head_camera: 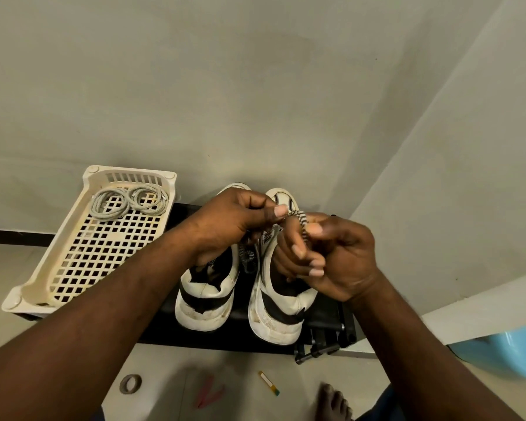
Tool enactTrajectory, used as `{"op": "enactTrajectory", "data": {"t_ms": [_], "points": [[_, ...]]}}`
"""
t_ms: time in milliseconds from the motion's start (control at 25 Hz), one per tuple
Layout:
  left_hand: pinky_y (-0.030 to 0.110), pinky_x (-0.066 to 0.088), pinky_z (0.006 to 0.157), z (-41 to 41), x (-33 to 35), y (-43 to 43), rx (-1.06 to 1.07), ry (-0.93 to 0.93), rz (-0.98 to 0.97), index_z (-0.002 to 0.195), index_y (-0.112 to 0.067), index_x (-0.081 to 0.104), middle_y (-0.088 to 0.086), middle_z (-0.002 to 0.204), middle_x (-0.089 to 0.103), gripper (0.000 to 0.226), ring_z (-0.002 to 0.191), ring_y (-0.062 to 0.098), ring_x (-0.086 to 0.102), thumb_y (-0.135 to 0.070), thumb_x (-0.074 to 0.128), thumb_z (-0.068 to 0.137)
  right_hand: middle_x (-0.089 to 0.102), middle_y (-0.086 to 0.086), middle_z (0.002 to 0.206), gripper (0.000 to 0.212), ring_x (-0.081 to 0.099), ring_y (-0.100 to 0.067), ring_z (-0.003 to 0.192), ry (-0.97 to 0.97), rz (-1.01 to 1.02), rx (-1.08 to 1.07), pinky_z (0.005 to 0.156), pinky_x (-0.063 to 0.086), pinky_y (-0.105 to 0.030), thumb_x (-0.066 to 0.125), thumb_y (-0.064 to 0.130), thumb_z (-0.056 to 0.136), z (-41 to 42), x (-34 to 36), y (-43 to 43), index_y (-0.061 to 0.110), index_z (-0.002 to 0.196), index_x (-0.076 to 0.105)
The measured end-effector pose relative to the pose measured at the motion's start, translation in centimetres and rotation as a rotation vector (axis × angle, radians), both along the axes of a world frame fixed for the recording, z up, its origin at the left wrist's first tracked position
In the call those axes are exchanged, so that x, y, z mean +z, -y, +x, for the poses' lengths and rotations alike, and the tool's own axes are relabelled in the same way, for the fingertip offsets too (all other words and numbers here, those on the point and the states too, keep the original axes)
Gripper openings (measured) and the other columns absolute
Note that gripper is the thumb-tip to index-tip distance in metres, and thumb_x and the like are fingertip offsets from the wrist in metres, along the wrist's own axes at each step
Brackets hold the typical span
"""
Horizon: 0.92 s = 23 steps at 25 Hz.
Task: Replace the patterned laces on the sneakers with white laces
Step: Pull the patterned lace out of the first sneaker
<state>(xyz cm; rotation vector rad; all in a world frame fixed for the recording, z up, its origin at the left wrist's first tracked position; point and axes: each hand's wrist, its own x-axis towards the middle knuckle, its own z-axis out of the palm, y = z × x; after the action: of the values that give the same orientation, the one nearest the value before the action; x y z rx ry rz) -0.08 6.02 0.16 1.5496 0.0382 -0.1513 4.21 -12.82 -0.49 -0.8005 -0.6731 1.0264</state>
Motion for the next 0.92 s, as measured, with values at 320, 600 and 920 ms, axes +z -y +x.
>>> {"op": "enactTrajectory", "data": {"t_ms": [320, 600, 920], "points": [[0.023, 0.011, 0.046, 0.4, 0.2, 1.3, -0.072, -0.008, -0.325, 0.102, -0.016, 0.076, -0.004, 0.064, 0.034, 0.018, 0.048, 0.005, 0.017, -0.026, 0.073, 0.088, 0.022, 0.006, 0.043, 0.040, 0.017, -0.009, 0.035, -0.365, 0.211, -0.048, 0.048, 0.015, -0.029, 0.032, 0.036, 0.086, 0.5, 1.2, 0.9, 0.011, 0.066, 0.057], [0.036, 0.045, 0.080, 0.3, -0.8, 1.7, 0.075, 0.066, -0.014, 0.096, -0.019, 0.077, -0.009, 0.088, 0.073, 0.013, 0.082, 0.012, 0.057, -0.026, 0.067, 0.097, 0.025, 0.005, 0.044, 0.042, 0.020, -0.010, 0.036, -0.386, 0.172, -0.031, 0.050, 0.019, -0.030, 0.031, 0.037, 0.085, 0.1, 1.1, 0.6, 0.009, 0.068, 0.056], [0.025, 0.017, 0.052, 0.7, -0.2, 1.1, 0.033, 0.021, -0.418, 0.107, -0.010, 0.077, 0.002, 0.071, 0.036, 0.020, 0.065, 0.014, 0.020, -0.005, 0.065, 0.092, 0.032, 0.005, 0.045, 0.042, 0.022, -0.009, 0.036, -0.398, 0.191, -0.065, 0.050, 0.020, -0.029, 0.031, 0.039, 0.086, 0.4, 1.1, 1.0, 0.011, 0.068, 0.057]]}}
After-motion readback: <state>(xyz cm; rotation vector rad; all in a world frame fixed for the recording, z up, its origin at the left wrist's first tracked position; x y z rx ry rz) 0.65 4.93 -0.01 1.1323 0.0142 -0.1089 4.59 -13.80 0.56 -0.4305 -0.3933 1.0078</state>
